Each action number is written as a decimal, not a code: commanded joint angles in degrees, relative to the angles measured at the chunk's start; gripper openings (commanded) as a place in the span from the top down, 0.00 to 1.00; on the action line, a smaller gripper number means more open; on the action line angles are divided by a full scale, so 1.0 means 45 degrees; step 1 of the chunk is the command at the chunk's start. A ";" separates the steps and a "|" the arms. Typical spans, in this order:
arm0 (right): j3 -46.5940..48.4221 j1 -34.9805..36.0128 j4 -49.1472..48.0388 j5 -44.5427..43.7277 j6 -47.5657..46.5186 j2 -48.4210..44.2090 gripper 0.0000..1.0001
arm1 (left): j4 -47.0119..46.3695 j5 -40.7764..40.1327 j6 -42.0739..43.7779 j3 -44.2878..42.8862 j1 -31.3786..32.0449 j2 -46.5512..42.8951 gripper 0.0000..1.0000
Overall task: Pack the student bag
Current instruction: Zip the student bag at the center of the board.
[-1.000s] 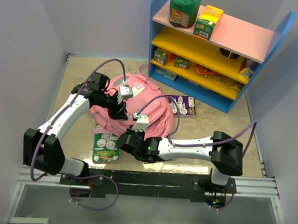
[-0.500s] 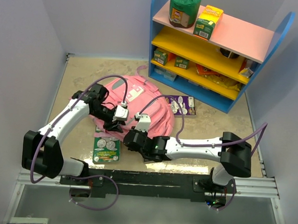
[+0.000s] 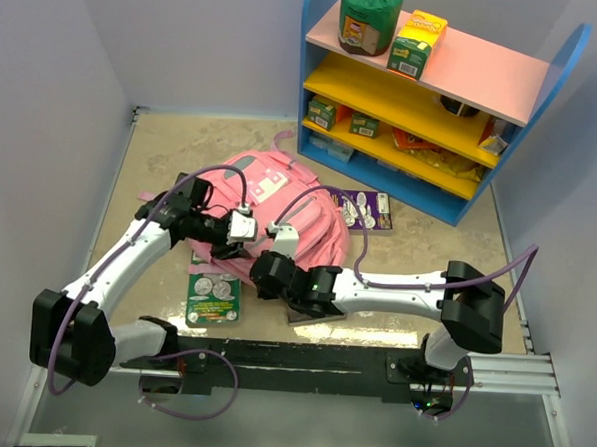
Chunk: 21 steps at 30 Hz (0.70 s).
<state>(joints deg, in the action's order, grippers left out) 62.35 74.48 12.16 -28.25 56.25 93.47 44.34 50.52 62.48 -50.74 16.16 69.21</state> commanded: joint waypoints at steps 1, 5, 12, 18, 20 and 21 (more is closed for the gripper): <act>0.0403 -0.0086 -0.0632 0.0320 -0.0215 -0.0205 1.00 | -0.2335 0.0569 -0.1718 0.0181 0.0099 -0.0166 0.55; 0.0305 -0.0086 -0.0497 0.0360 -0.0039 -0.0419 1.00 | -0.1943 0.0064 -0.1267 0.0669 0.0782 0.0206 0.64; 0.0013 -0.0105 -0.0222 0.0204 0.0819 -0.0810 1.00 | -0.1844 -0.0211 -0.1130 0.1177 0.0861 0.0109 0.67; -0.0260 -0.0105 0.0128 0.0204 0.1347 -0.1064 1.00 | -0.3015 -0.0992 -0.1520 0.1569 0.0939 0.0010 1.00; -0.0397 -0.0144 0.0497 0.0145 0.1523 -0.1394 1.00 | -0.3056 -0.1420 -0.1579 0.1549 0.0901 -0.0028 1.00; -0.0572 -0.0202 0.0616 0.0126 0.1582 -0.1570 1.00 | -0.3056 -0.1558 -0.1579 0.1530 0.0900 -0.0086 1.00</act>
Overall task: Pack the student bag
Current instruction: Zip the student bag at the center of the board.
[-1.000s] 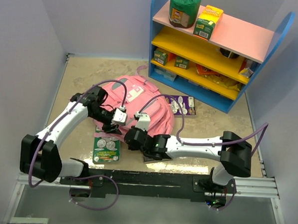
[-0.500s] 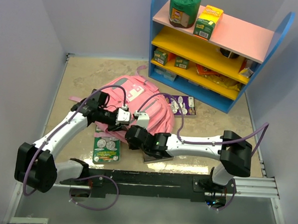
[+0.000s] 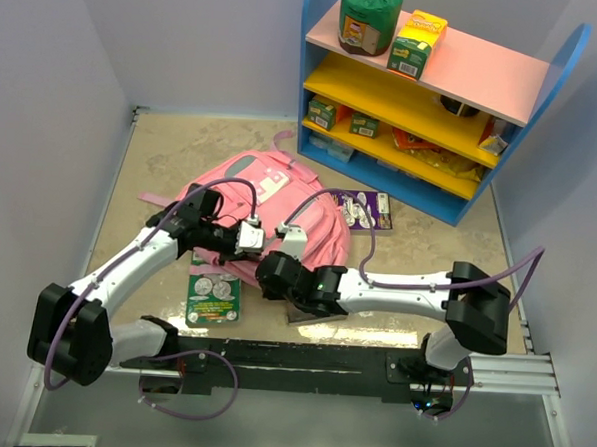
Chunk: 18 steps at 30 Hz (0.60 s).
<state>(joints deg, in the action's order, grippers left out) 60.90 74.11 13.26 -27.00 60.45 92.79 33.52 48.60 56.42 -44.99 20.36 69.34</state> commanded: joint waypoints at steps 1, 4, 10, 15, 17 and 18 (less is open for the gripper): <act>-0.0369 -0.0159 0.0510 -0.0209 0.0708 -0.1576 1.00 | -0.0613 -0.1228 -0.0234 0.0252 -0.0148 -0.0174 1.00; -0.0955 -0.0354 0.0940 -0.0210 0.0962 -0.2396 1.00 | -0.0205 -0.1269 0.0019 0.0136 -0.0519 -0.0428 1.00; -0.2029 -0.0550 0.1584 -0.0151 0.1255 -0.3647 1.00 | 0.0909 -0.1269 0.0624 -0.0547 -0.1320 -0.0370 1.00; -0.2518 -0.0745 0.2404 -0.0443 0.1119 -0.4155 1.00 | 0.2081 -0.1210 0.1308 -0.0978 -0.1575 -0.0448 1.00; -0.2635 -0.0823 0.2795 -0.0697 0.0866 -0.4429 1.00 | 0.2199 -0.1288 0.1348 -0.0978 -0.1614 -0.0545 1.00; -0.2675 -0.0978 0.2912 -0.0737 0.0768 -0.4526 1.00 | 0.2316 -0.1288 0.1406 -0.0978 -0.1653 -0.0565 1.00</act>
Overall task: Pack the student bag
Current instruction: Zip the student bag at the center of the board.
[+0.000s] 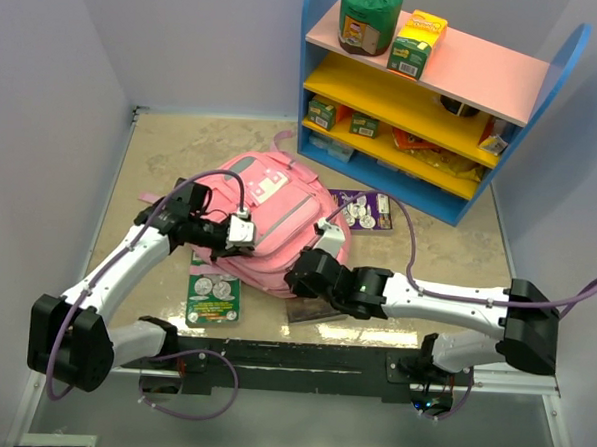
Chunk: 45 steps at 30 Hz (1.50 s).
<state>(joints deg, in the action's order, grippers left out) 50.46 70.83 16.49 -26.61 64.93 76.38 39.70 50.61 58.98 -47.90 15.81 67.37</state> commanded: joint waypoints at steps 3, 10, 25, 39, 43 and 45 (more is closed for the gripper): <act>-0.0470 -0.0680 0.2740 -0.1058 -0.0599 -0.1191 1.00 | 0.1117 -0.1696 0.0800 -0.0391 -0.0721 -0.0226 1.00; -0.0627 -0.1910 0.2879 -0.1488 -0.1848 -0.1368 1.00 | 0.2171 -0.1969 0.1404 -0.0624 -0.1150 -0.0694 1.00; 0.0799 -0.3064 0.1202 -0.2661 -0.4426 0.0837 1.00 | 0.5374 -0.1718 0.3982 -0.3416 -0.6442 0.0319 1.00; 0.0486 -0.3083 -0.0696 -0.1118 -0.4936 0.0800 1.00 | -0.1355 -0.1809 -0.5913 -0.2464 0.0174 -0.1672 0.41; 0.0584 -0.3083 -0.0793 -0.1020 -0.4897 0.0801 1.00 | -0.3819 -0.2514 -0.8045 -0.1817 0.0899 -0.0660 0.41; 0.0565 -0.3083 -0.0891 -0.0962 -0.4858 0.0878 1.00 | -0.4349 -0.2652 -0.8478 -0.1875 0.1386 -0.0247 0.39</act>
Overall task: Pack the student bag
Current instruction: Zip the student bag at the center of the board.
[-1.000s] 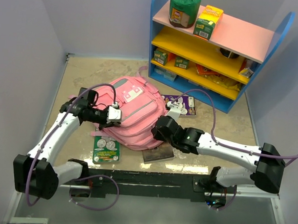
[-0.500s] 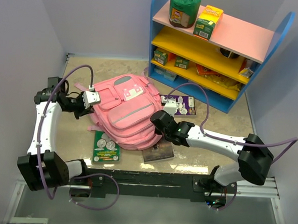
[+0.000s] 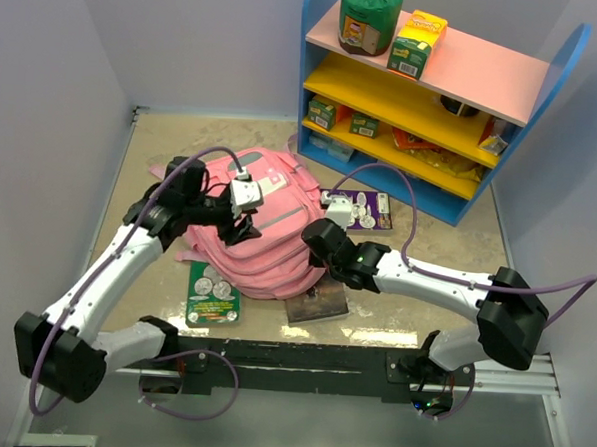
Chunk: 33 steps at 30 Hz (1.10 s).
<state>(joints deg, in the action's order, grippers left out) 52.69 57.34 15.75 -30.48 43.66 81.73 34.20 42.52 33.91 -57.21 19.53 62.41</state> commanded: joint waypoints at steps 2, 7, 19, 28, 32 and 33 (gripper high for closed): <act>0.0011 -0.0086 -0.0823 -0.0063 -0.0015 -0.0234 1.00 | -0.3398 -0.1284 -0.3178 0.0058 0.1126 0.1363 0.37; -0.0164 -0.0086 -0.0902 0.0171 0.0375 -0.0155 1.00 | -0.3458 -0.2494 -0.3240 0.0056 0.2143 0.2184 0.37; -0.0028 -0.0086 -0.0628 0.0425 0.0513 -0.0663 1.00 | -0.4569 -0.5734 -0.3220 0.0524 0.4390 0.3181 0.37; -0.0223 -0.0086 -0.0882 0.0738 0.0630 -0.0722 1.00 | -0.4961 -0.6479 -0.2243 0.1246 0.4488 0.3357 0.41; -0.0380 -0.0086 -0.0922 0.0796 0.0669 -0.0839 1.00 | -0.5410 -0.6852 -0.1873 0.1521 0.4488 0.3338 0.58; -0.0419 -0.0086 -0.0902 0.0777 0.0688 -0.0897 1.00 | -0.5431 -0.6852 -0.1794 0.1561 0.4488 0.3396 0.63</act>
<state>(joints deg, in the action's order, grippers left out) 51.66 56.97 14.48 -27.81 45.58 80.36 13.56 14.00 23.24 -51.27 39.46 77.47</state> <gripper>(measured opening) 0.037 0.476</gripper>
